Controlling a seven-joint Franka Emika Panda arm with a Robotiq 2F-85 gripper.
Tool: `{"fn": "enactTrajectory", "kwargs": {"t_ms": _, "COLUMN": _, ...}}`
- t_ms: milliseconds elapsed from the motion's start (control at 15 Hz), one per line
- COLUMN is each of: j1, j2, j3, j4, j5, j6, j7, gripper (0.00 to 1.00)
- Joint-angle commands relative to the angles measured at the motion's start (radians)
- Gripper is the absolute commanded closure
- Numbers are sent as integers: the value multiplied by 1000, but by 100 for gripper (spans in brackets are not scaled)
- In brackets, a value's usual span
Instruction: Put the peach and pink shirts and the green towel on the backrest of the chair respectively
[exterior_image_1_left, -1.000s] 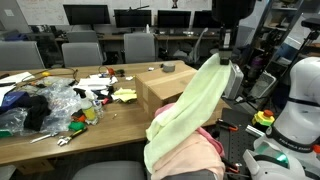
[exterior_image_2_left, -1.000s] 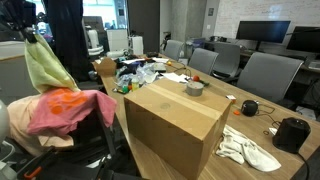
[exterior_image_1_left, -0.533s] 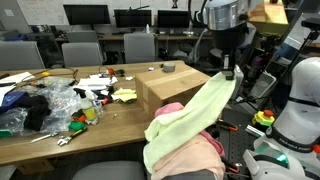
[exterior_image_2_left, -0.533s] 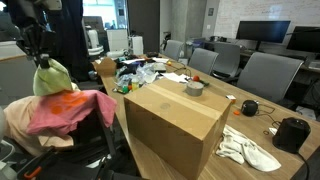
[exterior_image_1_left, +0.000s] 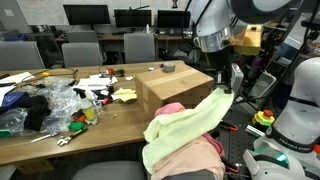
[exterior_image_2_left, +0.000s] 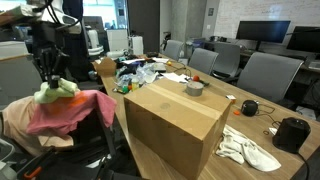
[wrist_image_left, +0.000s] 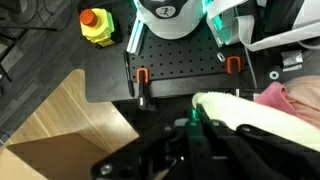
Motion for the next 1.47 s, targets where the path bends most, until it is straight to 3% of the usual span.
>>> {"fn": "enactTrajectory", "kwargs": {"t_ms": 0, "j1": -28, "j2": 102, "j3": -14, "j4": 9, "j5": 28, "j6": 57, "j7": -29, "gripper": 99}}
{"fn": "enactTrajectory", "kwargs": {"t_ms": 600, "j1": -33, "j2": 327, "j3": -26, "j4": 82, "j5": 69, "j6": 135, "j7": -51, "gripper": 99}}
{"fn": "enactTrajectory", "kwargs": {"t_ms": 667, "j1": -34, "j2": 339, "j3": -30, "j4": 90, "j5": 74, "j6": 136, "j7": -56, "gripper": 73}}
{"fn": "enactTrajectory", "kwargs": {"t_ms": 733, "j1": -35, "j2": 349, "j3": -34, "j4": 99, "j5": 81, "j6": 134, "j7": -63, "gripper": 72}}
{"fn": "enactTrajectory", "kwargs": {"t_ms": 1400, "j1": -66, "j2": 285, "j3": -87, "j4": 108, "j5": 120, "j6": 135, "j7": -92, "gripper": 0}}
